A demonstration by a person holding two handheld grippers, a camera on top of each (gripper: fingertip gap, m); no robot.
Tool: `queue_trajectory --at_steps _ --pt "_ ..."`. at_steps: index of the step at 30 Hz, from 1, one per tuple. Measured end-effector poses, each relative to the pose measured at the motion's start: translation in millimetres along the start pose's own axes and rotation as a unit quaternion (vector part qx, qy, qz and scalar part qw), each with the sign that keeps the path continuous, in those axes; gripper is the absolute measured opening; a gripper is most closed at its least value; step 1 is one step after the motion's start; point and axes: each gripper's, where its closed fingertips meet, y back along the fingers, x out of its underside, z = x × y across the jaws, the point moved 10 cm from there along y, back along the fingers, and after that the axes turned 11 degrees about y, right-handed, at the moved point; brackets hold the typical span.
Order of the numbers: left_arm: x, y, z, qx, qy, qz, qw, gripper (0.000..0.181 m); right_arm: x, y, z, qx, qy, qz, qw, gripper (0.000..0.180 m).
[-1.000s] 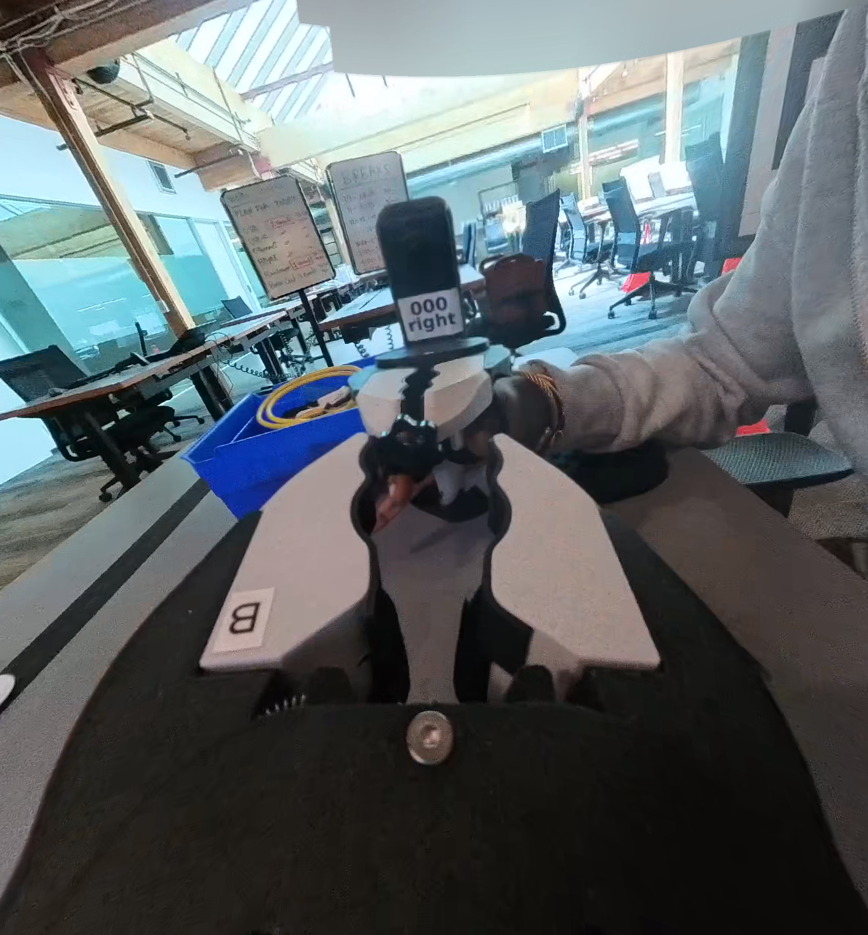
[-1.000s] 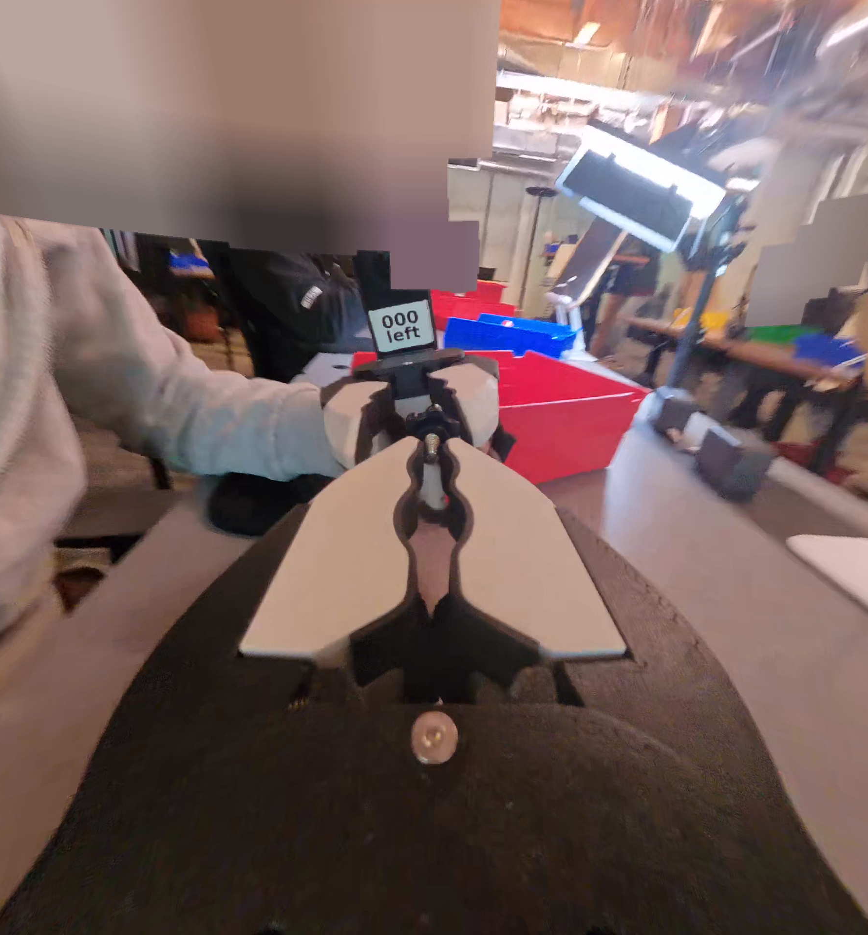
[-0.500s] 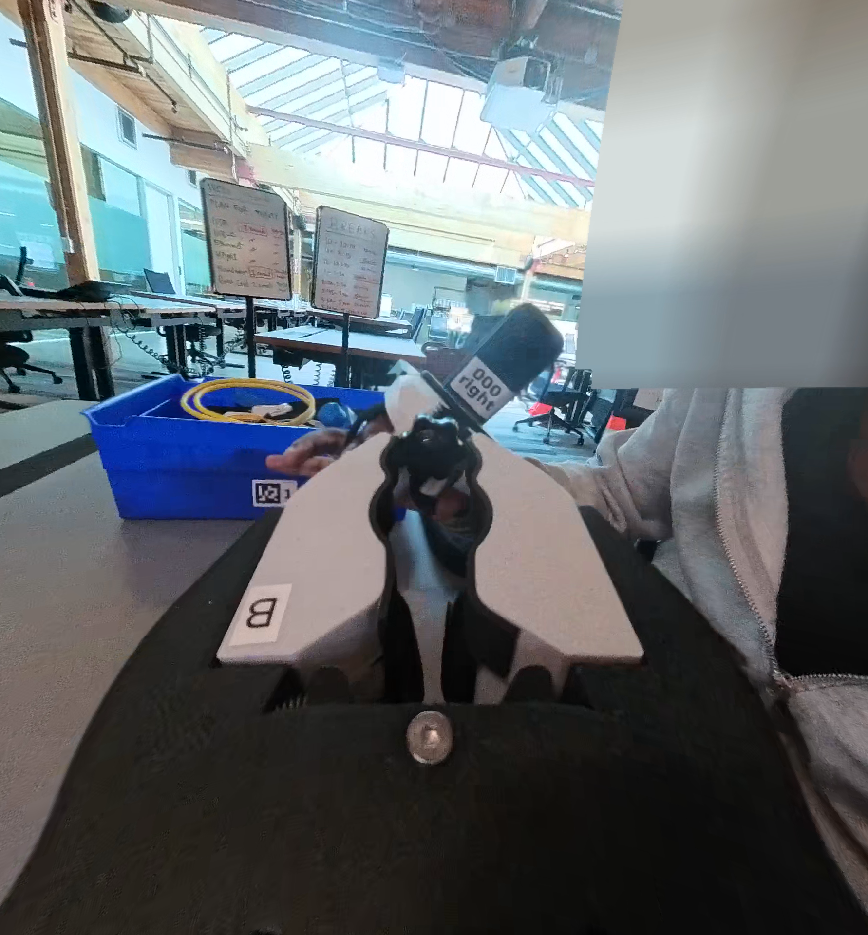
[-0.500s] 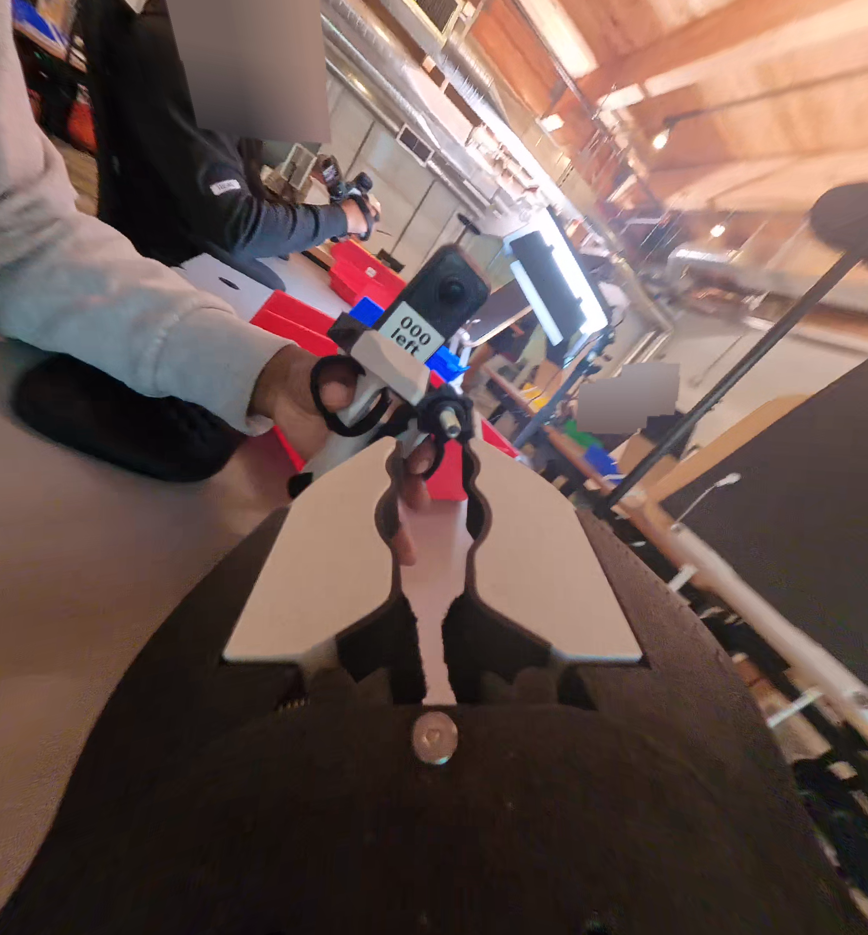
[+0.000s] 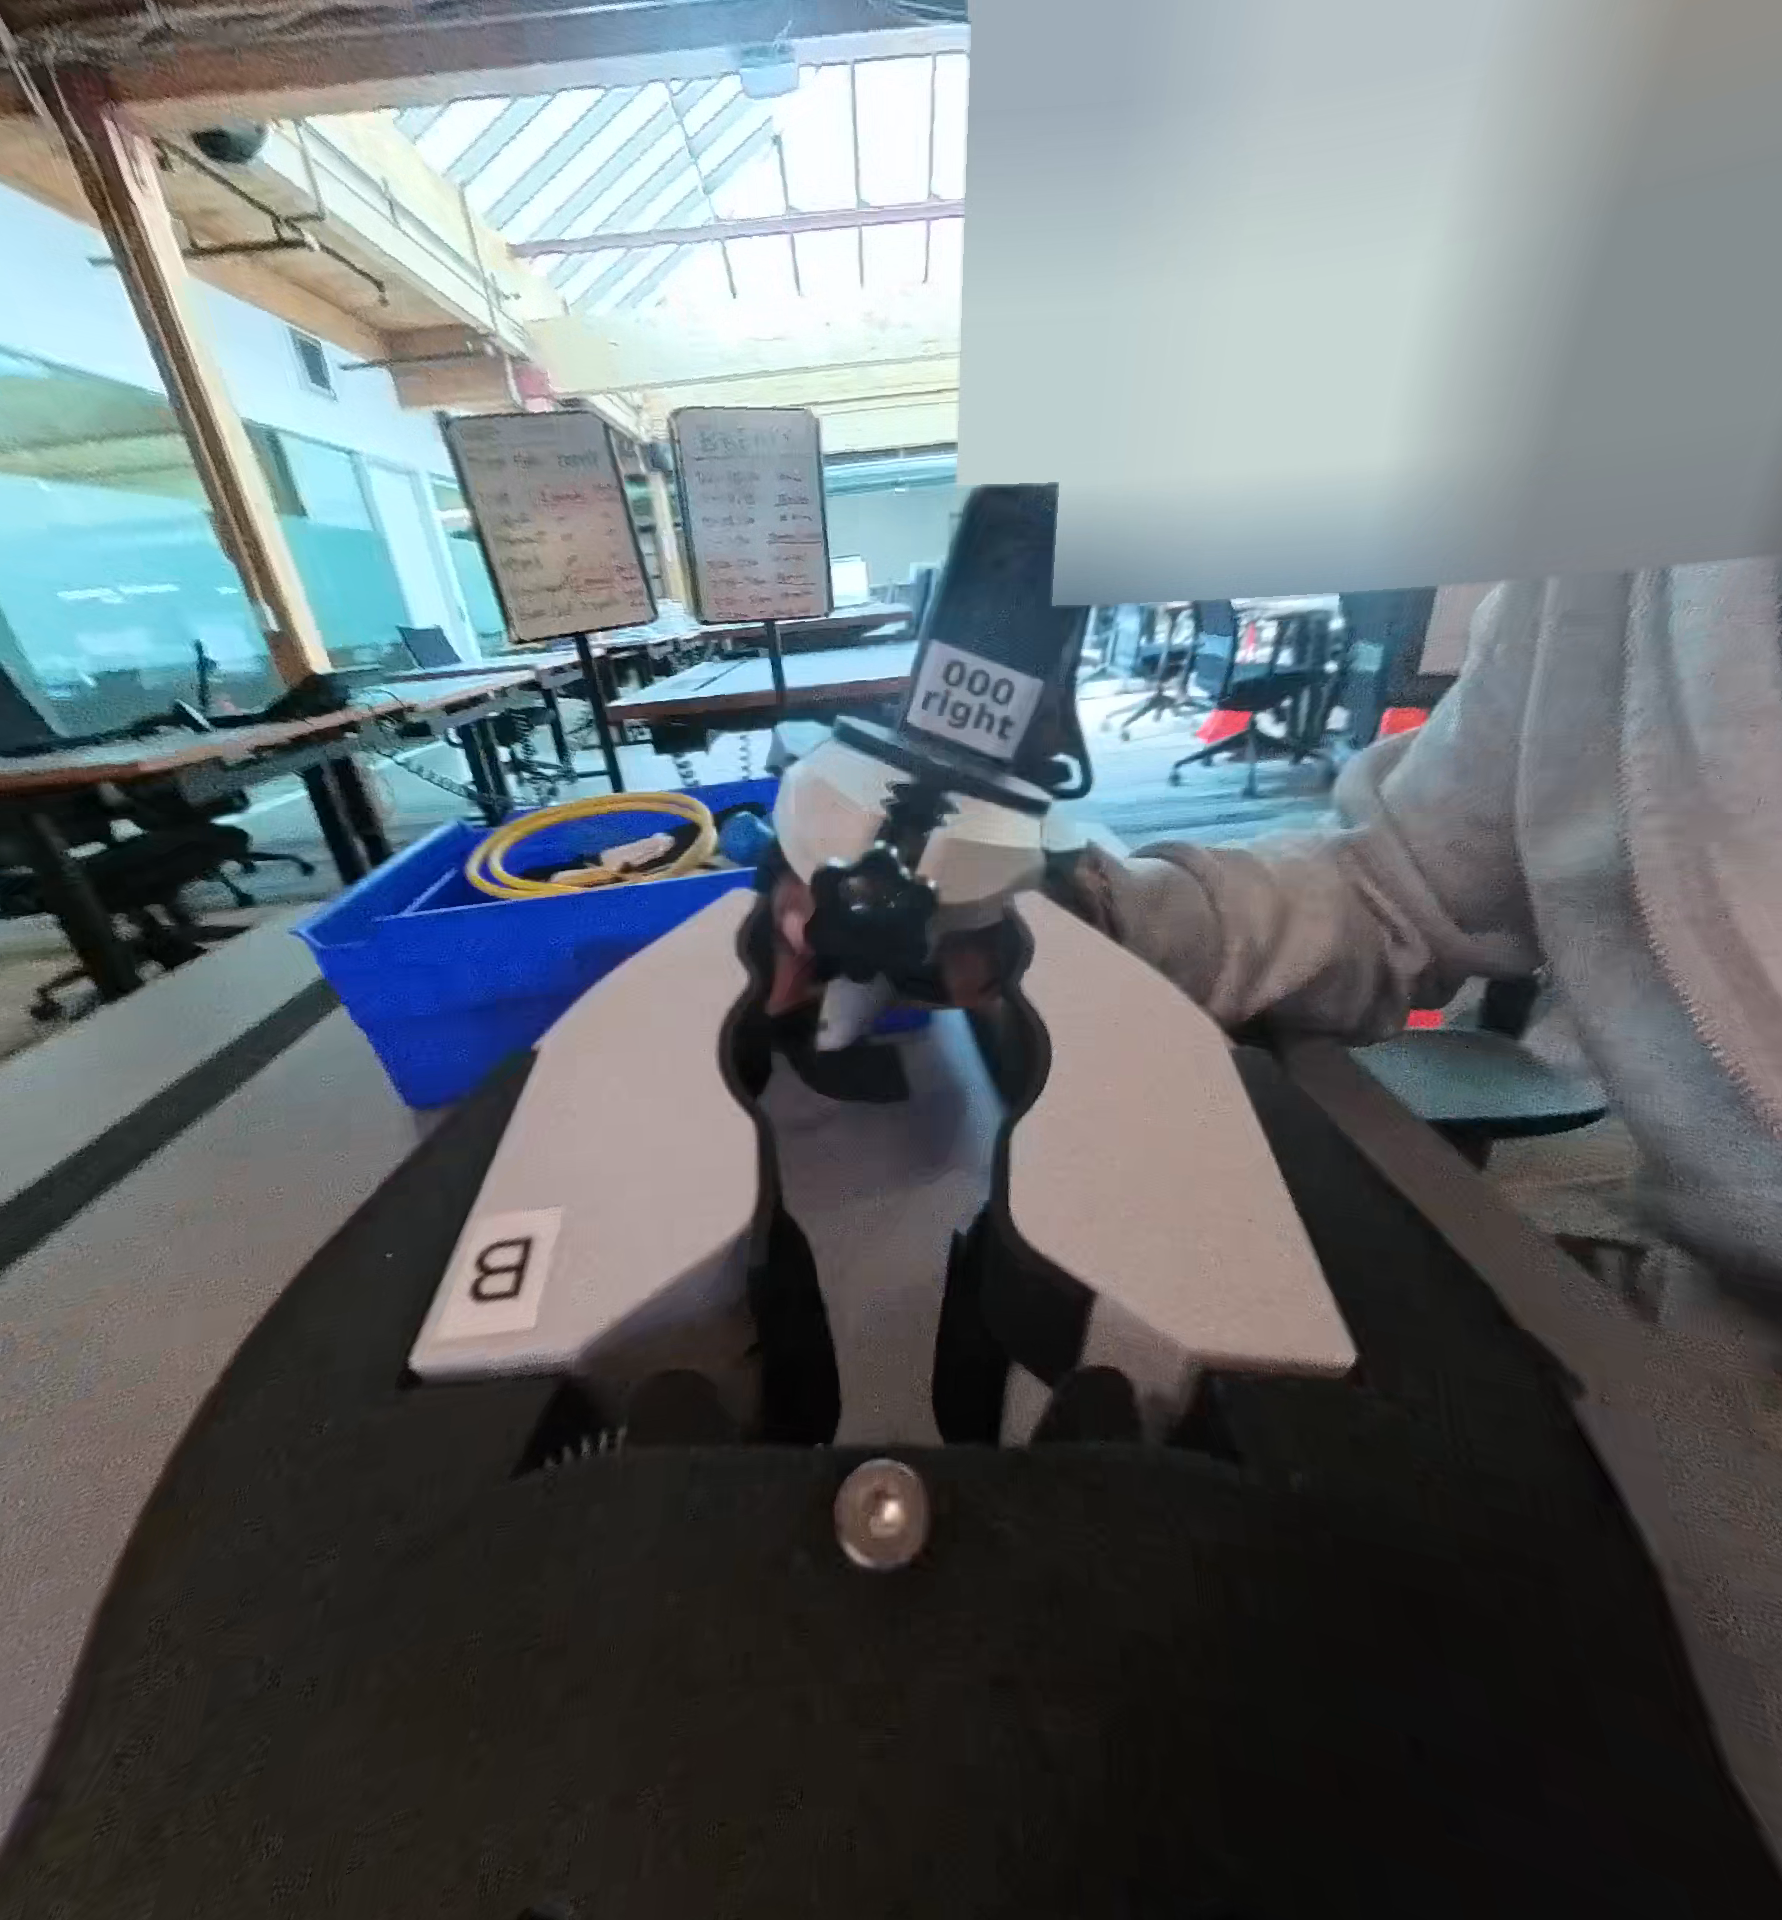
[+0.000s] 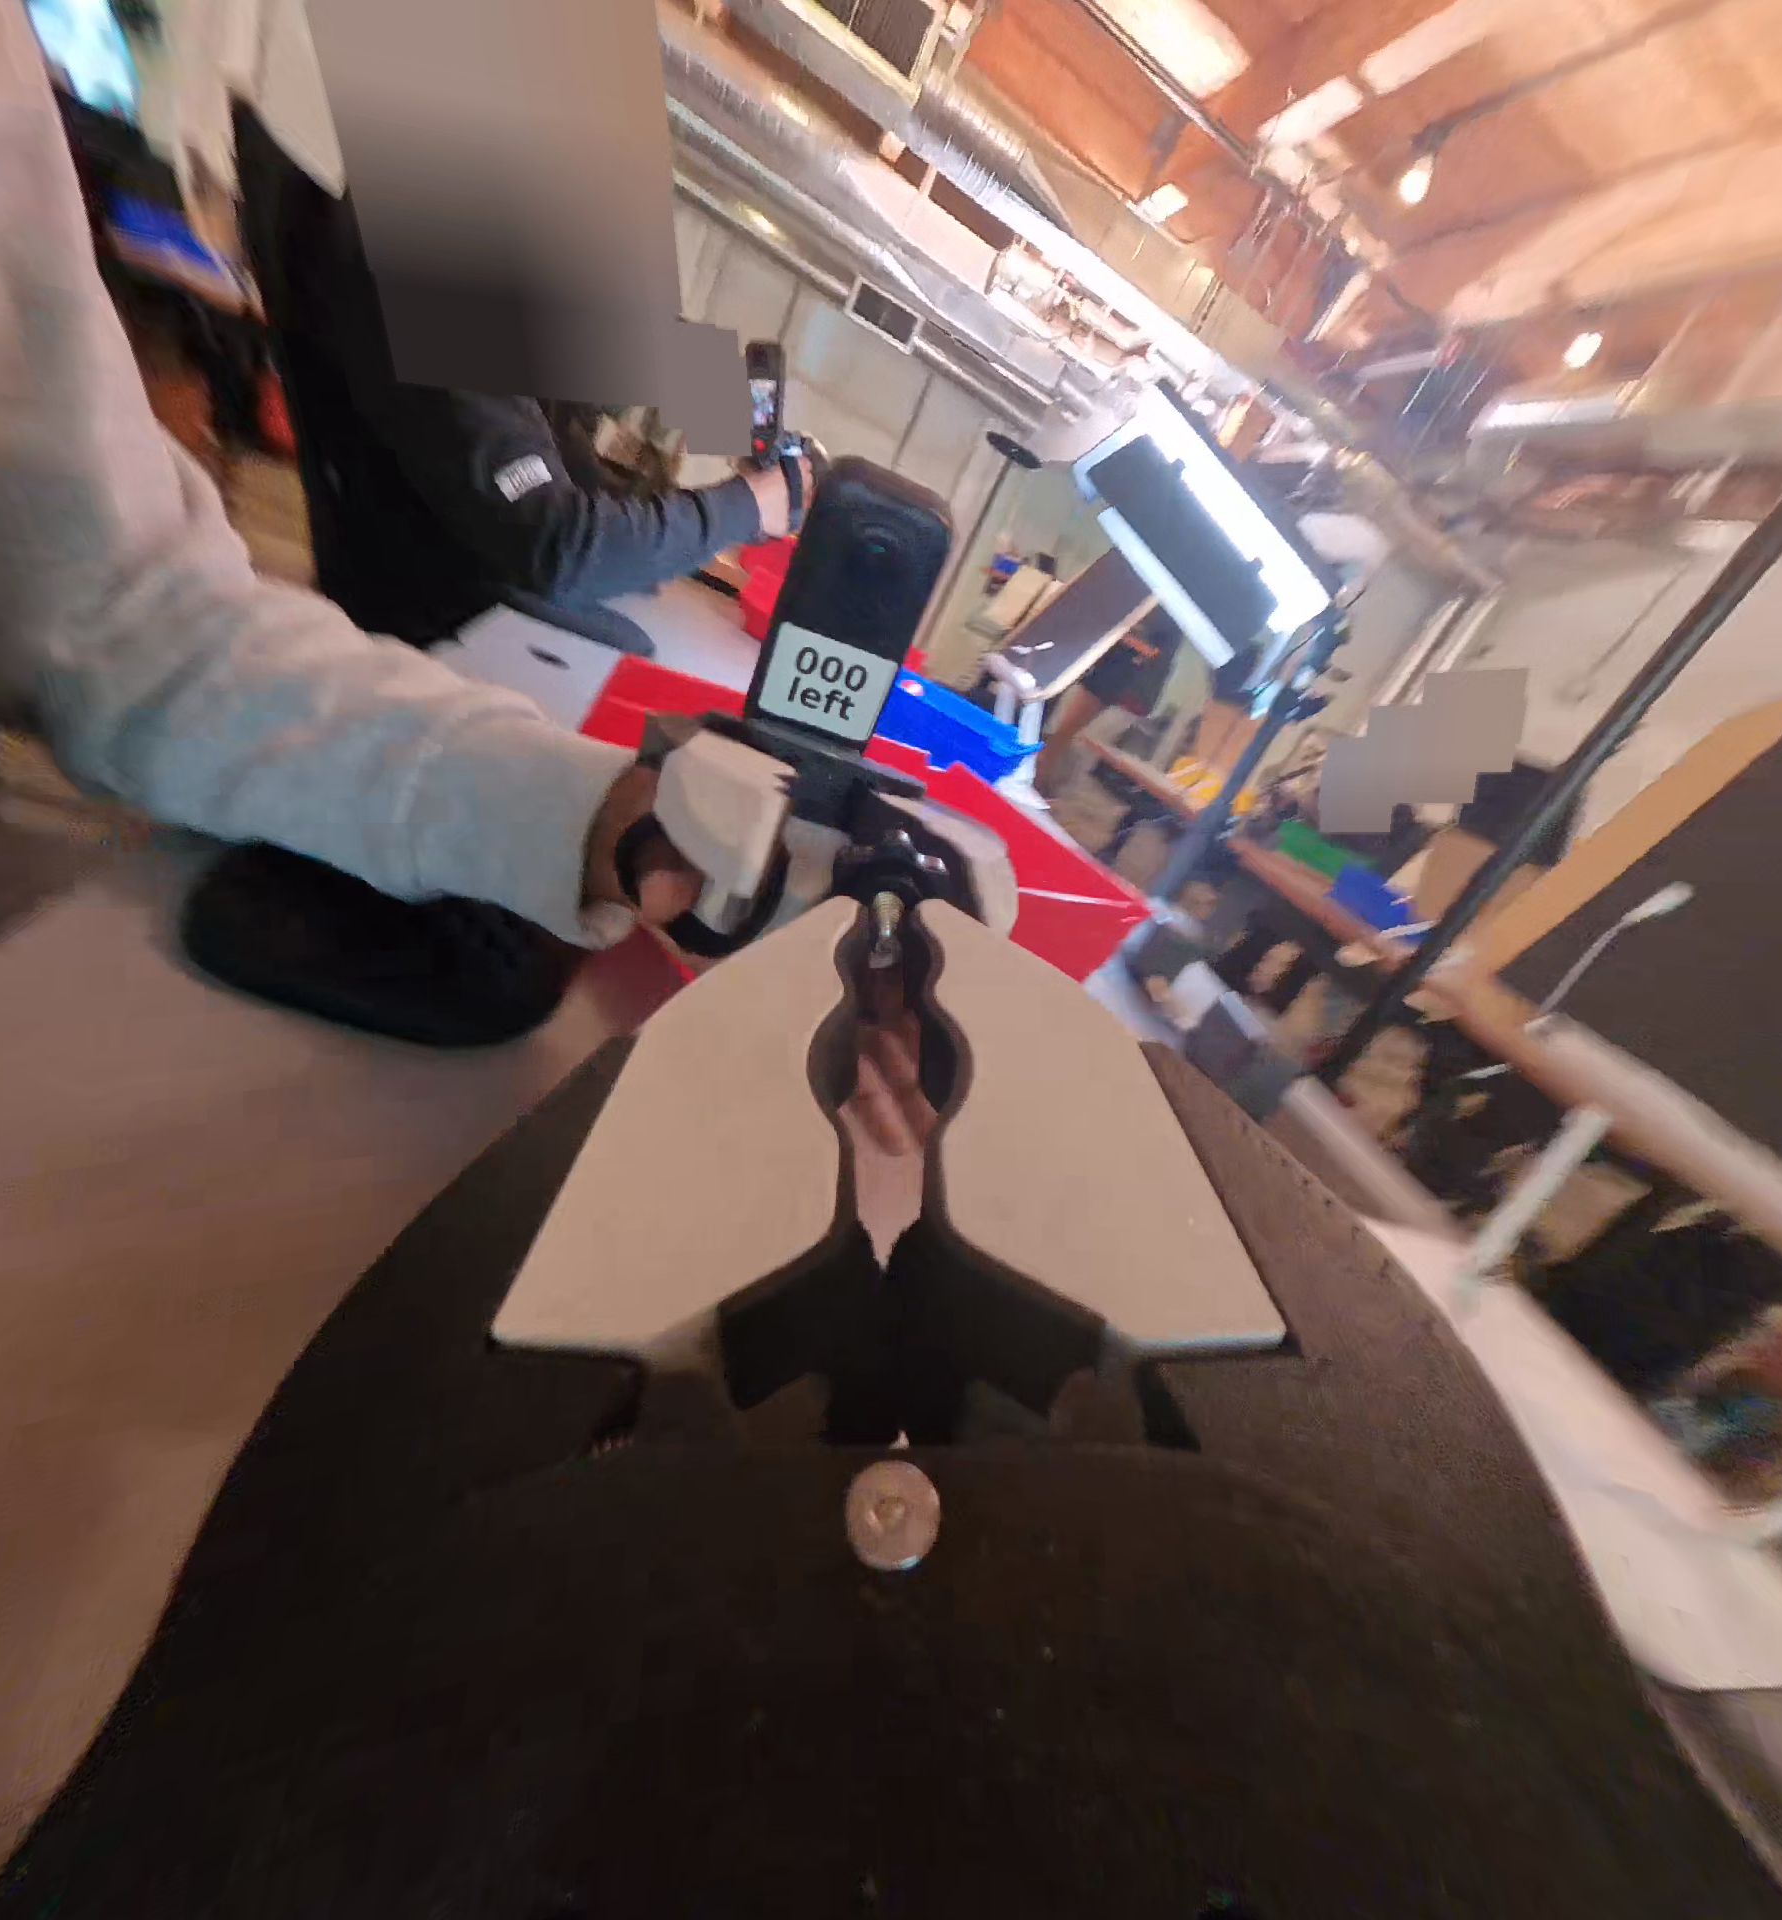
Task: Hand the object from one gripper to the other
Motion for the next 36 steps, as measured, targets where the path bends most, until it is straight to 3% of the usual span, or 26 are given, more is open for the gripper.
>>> queue_trajectory --at_steps 5,13,15,18,22,29,32,34,36 --pt "-1 -1 -4 -0.016 -0.053 0.012 0.998 0.034 11 4 -10 -0.028 -0.185 -0.046 0.981 0.006" --pt "-3 1 0 -0.015 -0.014 0.007 1.000 0.022 12 2 -9 -0.040 -0.195 -0.045 0.979 0.006" --pt "-4 1 2 -0.009 0.029 -0.003 1.000 0.022 10 2 -8 -0.020 -0.152 -0.047 0.987 0.017" --pt "-7 2 6 0.017 0.109 -0.022 0.994 0.021 4 1 -2 0.018 -0.002 -0.014 1.000 0.021" --pt "-7 3 8 0.052 0.165 -0.032 0.984 0.022 -5 -2 9 0.054 0.171 0.025 0.983 0.020" --pt "-7 1 7 0.053 0.161 -0.026 0.985 0.022 -13 -2 13 0.085 0.243 0.029 0.966 0.006" --pt "-6 1 7 0.031 0.110 -0.029 0.993 0.023 -12 -2 9 0.074 0.195 0.028 0.978 0.006" --pt "-5 1 3 -0.009 0.017 -0.018 1.000 0.037 -7 -2 3 0.044 0.088 0.014 0.995 0.006" --pt "-4 1 0 -0.031 -0.055 0.018 0.998 0.038 2 -1 -5 0.010 -0.058 -0.005 0.998 0.006"
